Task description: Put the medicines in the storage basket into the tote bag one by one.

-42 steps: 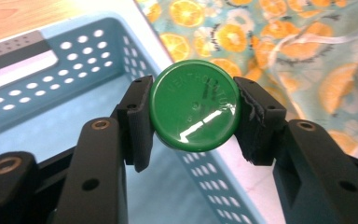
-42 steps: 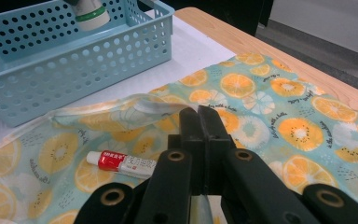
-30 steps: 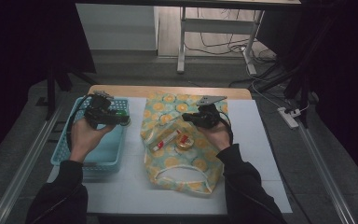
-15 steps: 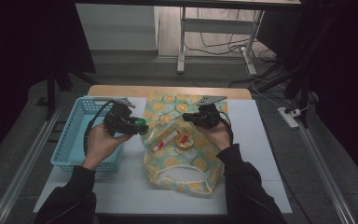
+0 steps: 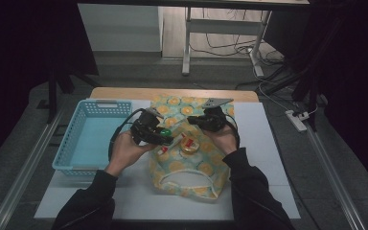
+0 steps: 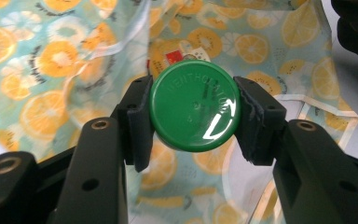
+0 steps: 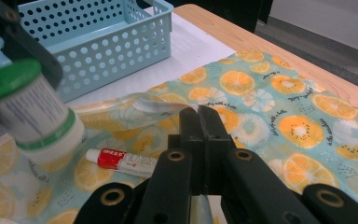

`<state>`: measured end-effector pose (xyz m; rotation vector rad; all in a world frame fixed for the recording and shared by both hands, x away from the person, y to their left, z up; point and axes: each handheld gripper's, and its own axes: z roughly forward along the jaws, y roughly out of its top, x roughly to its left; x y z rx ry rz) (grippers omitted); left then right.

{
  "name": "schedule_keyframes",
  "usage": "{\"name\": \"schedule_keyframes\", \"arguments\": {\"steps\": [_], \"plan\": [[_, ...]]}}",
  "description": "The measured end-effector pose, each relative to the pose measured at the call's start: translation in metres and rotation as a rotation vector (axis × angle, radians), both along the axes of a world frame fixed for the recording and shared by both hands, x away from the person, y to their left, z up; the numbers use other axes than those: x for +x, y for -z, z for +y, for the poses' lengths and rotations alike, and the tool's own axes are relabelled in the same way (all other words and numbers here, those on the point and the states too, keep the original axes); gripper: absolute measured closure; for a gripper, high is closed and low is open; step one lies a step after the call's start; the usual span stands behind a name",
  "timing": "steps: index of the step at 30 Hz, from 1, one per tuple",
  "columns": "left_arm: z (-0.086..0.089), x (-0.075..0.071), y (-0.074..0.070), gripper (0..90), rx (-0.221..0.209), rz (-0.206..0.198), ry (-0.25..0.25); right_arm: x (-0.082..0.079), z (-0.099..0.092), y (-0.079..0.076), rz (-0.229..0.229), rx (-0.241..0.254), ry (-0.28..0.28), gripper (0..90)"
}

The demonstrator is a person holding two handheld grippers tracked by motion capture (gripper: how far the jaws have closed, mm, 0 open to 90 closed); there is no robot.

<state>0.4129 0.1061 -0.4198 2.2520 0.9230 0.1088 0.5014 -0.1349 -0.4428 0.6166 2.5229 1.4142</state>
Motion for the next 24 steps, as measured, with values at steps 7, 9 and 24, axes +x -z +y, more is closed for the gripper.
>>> {"name": "schedule_keyframes", "arguments": {"steps": [7, 9, 24], "plan": [[-0.022, 0.007, 0.009, 52.2, 0.021, 0.002, 0.027, 0.000, 0.000, 0.000, 0.001, 0.003, 0.003, 90.0], [-0.027, 0.009, 0.012, 52.2, 0.029, 0.001, 0.029, 0.000, 0.001, 0.000, 0.000, 0.002, 0.004, 90.0], [-0.038, 0.041, 0.033, 52.2, 0.091, -0.021, -0.046, 0.000, 0.001, 0.000, 0.002, 0.010, 0.013, 90.0]]}}
